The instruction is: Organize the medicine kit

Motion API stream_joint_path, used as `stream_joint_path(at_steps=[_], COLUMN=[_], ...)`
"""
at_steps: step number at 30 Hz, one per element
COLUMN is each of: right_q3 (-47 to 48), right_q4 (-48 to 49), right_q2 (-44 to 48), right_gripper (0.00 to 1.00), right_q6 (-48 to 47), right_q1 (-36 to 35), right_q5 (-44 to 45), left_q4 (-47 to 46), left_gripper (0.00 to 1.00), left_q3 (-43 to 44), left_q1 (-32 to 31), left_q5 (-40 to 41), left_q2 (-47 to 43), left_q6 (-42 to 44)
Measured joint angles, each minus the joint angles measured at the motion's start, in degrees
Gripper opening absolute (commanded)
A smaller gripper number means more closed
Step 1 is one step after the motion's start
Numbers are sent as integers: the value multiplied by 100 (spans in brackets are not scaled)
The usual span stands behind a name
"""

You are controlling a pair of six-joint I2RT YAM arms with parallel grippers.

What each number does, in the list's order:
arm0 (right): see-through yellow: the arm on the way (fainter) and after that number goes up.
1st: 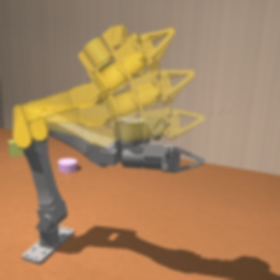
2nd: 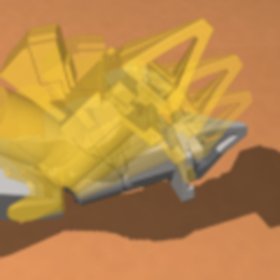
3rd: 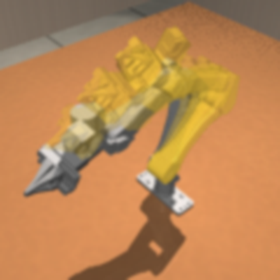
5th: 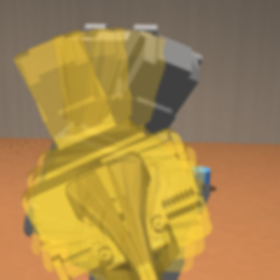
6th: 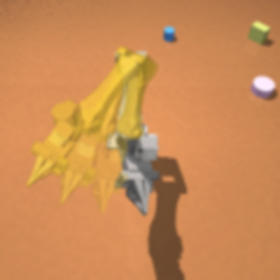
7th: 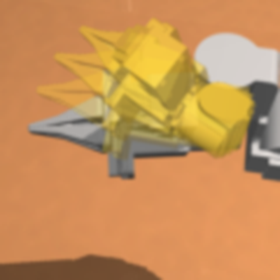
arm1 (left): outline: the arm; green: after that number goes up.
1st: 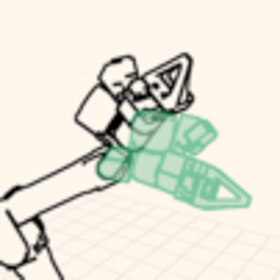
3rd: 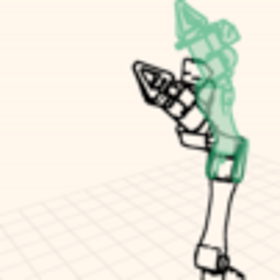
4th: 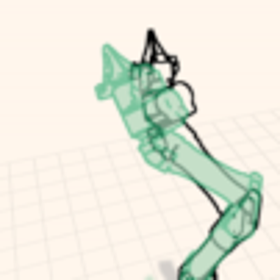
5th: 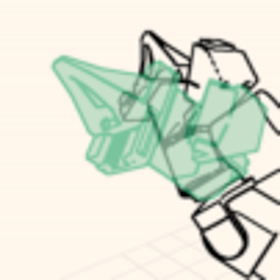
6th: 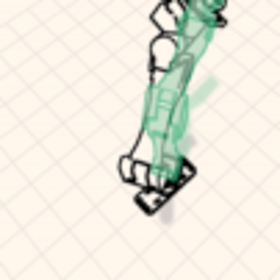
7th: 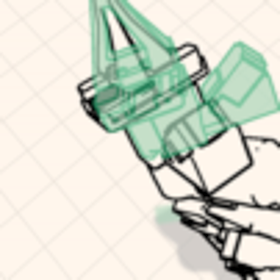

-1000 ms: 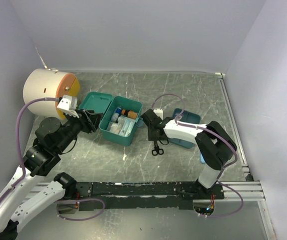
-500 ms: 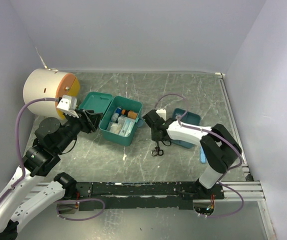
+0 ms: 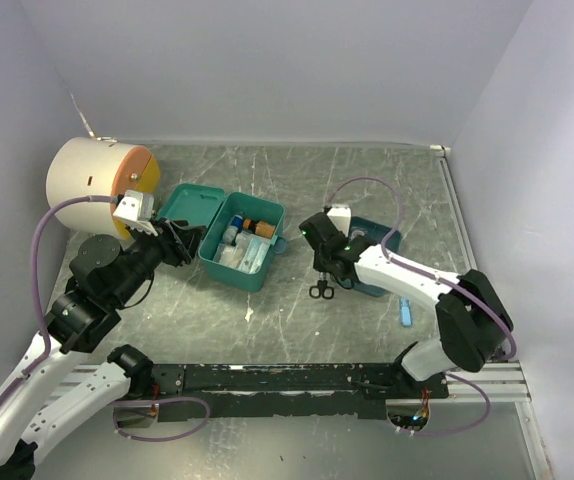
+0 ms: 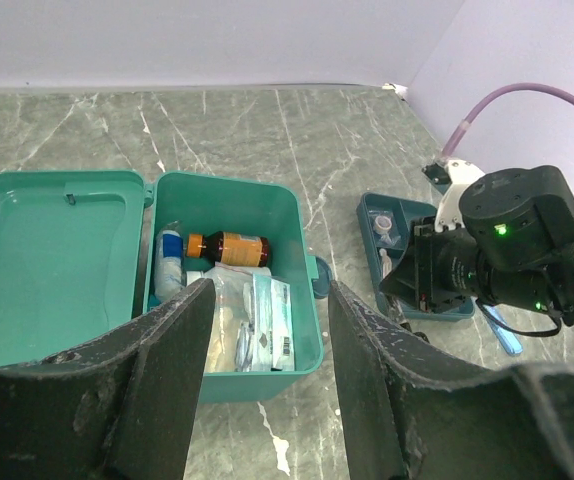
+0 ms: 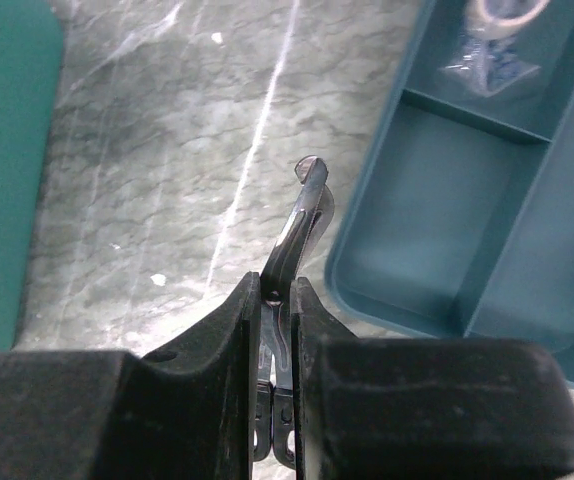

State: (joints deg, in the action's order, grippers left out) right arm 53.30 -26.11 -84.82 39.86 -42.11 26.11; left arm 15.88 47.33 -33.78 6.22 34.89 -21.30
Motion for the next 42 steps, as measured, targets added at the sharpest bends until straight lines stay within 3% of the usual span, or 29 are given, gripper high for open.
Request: stream_joint_path(at_steps=[5,12,16,24,38,42], right_q3=[-138,-407,-514,-929,-1139,-1169], right_q4=[-109,-122,-155,4,1211,1303], right_q2=[343,1213,1370,1283,356,291], right_gripper=[7,7,7,7,7,16], right_q6=[-74,-479,-640,-761,-1071,-1078], right_q1=[498,1996,2459,2667,2752,2780], right_q5=[68,17,136,229,-57,-131], left_q4=[0,0,0,0,0,2], left_gripper=[60,60,60,60,60,60], left_q3=[0,0,0,0,0,0], left_q1=[0,0,0,0,0,0], left_q5=[0,0,0,0,0,0], left_q2=[0,0,0,9,9,9], left_q6=[0,0,0,0,0,0])
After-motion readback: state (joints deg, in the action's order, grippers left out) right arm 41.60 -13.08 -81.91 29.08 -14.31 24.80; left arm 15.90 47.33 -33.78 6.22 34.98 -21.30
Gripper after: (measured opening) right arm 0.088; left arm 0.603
